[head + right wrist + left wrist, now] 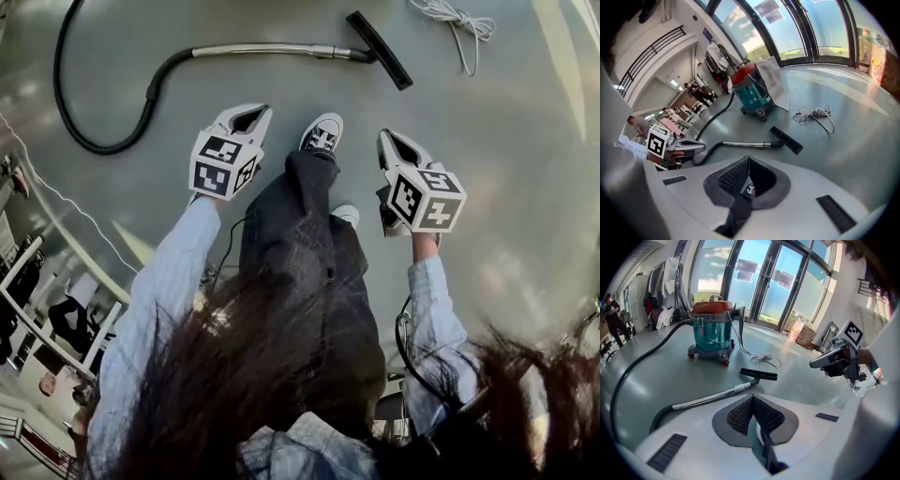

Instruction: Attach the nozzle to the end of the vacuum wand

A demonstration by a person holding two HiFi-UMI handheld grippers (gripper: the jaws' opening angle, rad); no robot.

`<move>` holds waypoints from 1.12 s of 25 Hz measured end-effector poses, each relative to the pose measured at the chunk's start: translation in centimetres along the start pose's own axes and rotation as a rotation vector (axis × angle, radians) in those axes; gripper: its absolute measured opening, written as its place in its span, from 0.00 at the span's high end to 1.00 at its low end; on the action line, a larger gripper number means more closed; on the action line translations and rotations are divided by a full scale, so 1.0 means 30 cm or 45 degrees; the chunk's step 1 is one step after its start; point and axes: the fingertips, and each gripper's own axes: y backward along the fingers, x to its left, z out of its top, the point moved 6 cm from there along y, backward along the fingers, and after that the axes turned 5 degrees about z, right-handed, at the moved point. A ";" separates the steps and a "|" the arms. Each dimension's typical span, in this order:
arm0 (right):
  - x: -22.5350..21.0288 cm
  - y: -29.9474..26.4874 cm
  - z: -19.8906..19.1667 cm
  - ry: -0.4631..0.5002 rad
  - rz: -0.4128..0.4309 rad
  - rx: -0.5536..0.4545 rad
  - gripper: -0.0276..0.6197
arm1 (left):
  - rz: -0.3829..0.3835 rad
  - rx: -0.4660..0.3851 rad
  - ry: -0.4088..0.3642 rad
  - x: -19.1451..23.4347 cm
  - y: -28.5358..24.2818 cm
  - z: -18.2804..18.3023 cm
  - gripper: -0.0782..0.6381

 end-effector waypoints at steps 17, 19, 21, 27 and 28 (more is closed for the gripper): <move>0.728 1.045 0.254 0.098 -0.024 -0.096 0.95 | -0.064 -0.245 0.243 -0.577 1.247 0.417 0.88; 0.776 1.116 0.241 0.107 -0.042 -0.112 0.95 | -0.074 -0.280 0.211 -0.624 1.335 0.439 0.88; 0.805 1.167 0.238 0.082 -0.067 -0.142 0.95 | -0.093 -0.320 0.180 -0.649 1.396 0.470 0.88; 0.933 1.247 0.230 0.055 -0.109 -0.192 0.95 | -0.167 -0.420 0.207 -0.655 1.539 0.502 0.88; 0.960 1.249 0.222 0.059 -0.111 -0.205 0.95 | -0.190 -0.435 0.219 -0.652 1.557 0.494 0.88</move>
